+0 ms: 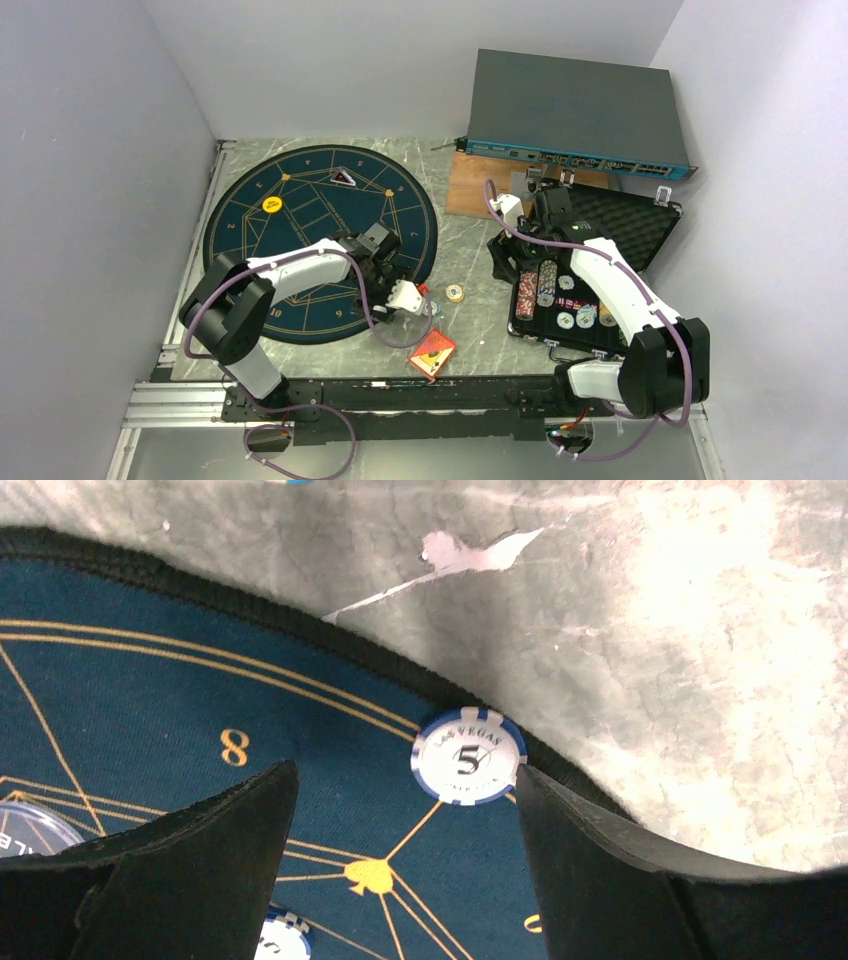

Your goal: Distribute texas hold em gaming equipment

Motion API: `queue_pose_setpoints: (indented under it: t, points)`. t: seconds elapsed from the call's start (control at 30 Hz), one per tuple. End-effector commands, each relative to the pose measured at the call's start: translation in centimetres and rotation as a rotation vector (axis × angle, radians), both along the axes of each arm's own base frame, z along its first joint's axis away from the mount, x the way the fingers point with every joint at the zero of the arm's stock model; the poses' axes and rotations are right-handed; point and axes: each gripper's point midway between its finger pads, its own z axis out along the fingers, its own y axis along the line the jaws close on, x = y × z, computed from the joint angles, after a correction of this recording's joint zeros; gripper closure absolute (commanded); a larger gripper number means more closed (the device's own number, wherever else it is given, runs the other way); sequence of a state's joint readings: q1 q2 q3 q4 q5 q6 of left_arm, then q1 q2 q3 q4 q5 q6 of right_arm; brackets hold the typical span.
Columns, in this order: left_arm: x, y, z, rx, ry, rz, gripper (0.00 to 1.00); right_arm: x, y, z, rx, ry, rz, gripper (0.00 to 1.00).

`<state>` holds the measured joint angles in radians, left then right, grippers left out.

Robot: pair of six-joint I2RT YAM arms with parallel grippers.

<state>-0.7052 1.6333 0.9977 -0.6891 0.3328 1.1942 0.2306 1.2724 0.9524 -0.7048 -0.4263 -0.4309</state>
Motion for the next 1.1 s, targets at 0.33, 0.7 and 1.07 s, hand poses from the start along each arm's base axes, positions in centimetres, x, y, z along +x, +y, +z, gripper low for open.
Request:
queue_pose_setpoints:
  t: [0.33, 0.7, 1.07]
  points:
    - [-2.2, -0.5, -1.7, 0.016, 0.008, -0.022, 0.28, 0.4, 0.3, 0.6, 0.020, -0.042, 0.022, 0.27]
    - [-1.2, -0.1, -1.6, 0.017, -0.024, 0.015, 0.48, 0.4, 0.3, 0.8, 0.019, -0.050, 0.021, 0.28]
    - [2.2, -1.6, 2.1, -0.062, -0.018, 0.082, 0.58, 0.4, 0.2, 0.7, 0.017, -0.050, 0.019, 0.28]
